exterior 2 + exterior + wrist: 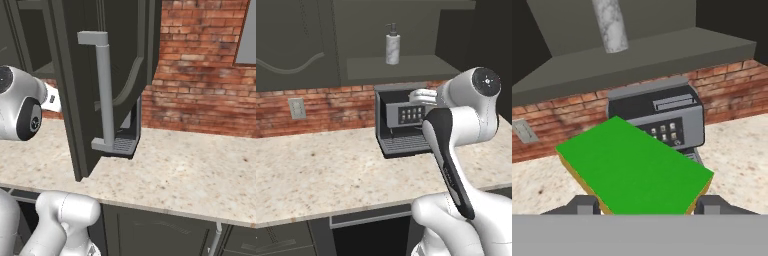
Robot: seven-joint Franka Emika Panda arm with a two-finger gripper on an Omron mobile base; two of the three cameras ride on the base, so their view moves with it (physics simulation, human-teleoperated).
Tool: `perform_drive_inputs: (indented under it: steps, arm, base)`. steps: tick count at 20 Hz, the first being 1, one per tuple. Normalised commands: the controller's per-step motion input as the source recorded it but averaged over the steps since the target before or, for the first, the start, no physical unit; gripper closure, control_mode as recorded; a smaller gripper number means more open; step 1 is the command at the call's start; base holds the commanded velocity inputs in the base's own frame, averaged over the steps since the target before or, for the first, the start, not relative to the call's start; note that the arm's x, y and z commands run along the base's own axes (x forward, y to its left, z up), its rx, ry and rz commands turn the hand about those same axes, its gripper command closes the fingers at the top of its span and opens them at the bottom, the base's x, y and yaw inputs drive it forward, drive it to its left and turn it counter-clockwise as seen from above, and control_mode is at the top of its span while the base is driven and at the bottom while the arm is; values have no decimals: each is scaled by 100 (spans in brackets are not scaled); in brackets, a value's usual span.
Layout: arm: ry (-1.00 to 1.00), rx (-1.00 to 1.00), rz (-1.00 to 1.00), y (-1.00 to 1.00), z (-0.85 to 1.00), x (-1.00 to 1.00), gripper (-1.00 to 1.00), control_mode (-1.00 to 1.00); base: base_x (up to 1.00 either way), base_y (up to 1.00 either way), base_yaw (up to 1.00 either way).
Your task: Locate and retrieve the soap dispenser and sponge from the cabinet. Place them next to the sink.
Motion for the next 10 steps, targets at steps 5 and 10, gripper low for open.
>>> perform_drive_inputs:
  steps: [5, 10]
  arm:
    - [0, 0, 0, 0, 0, 0, 100, -100]
    - [0, 0, 0, 0, 0, 0, 100, 100]
  base:
    - [0, 0, 0]
    - [-20, 0, 0]
